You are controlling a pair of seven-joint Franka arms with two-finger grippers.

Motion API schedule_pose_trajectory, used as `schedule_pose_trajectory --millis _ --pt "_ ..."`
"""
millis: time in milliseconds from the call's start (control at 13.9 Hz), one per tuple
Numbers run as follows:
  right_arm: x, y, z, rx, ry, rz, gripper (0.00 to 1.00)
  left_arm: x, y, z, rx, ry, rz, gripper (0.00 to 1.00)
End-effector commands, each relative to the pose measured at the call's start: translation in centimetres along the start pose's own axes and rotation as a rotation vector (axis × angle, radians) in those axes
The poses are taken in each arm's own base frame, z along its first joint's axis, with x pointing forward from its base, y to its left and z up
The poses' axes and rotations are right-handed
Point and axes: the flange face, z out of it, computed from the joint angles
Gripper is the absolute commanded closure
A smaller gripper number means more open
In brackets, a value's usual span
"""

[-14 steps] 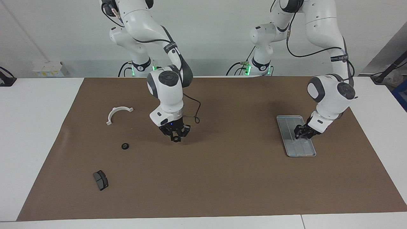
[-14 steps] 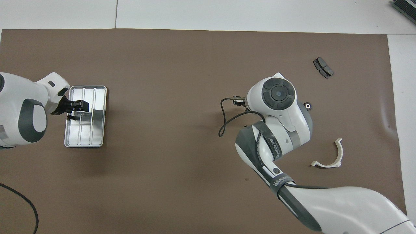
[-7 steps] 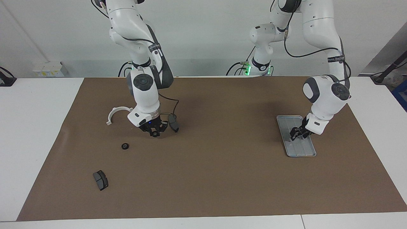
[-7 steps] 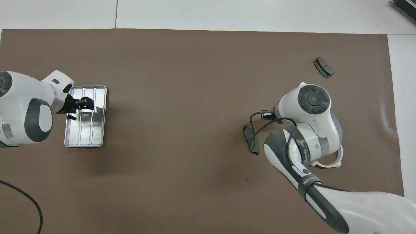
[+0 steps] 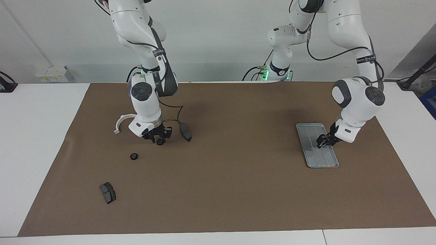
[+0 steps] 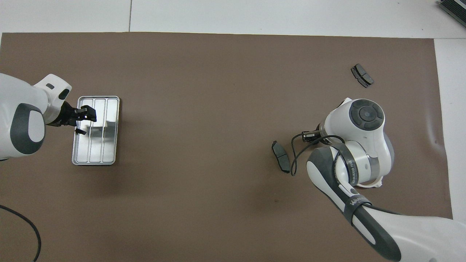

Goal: Place bearing gear from tray to pile

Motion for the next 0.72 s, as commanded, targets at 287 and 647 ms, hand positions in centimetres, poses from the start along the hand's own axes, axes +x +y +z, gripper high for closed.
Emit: schedule_pose_trajectory --millis 287,647 --pt "2.8 3.6 -9.5 0.028 0.077 0.120 0.00 -1.0 -2.4 0.3 0.015 -0.021 -0.069 0.29" --pt "3.9 9.8 -19.5 0.023 0.105 0.220 0.00 -1.3 -2.1 1.2 0.015 -0.032 -0.079 0.29"
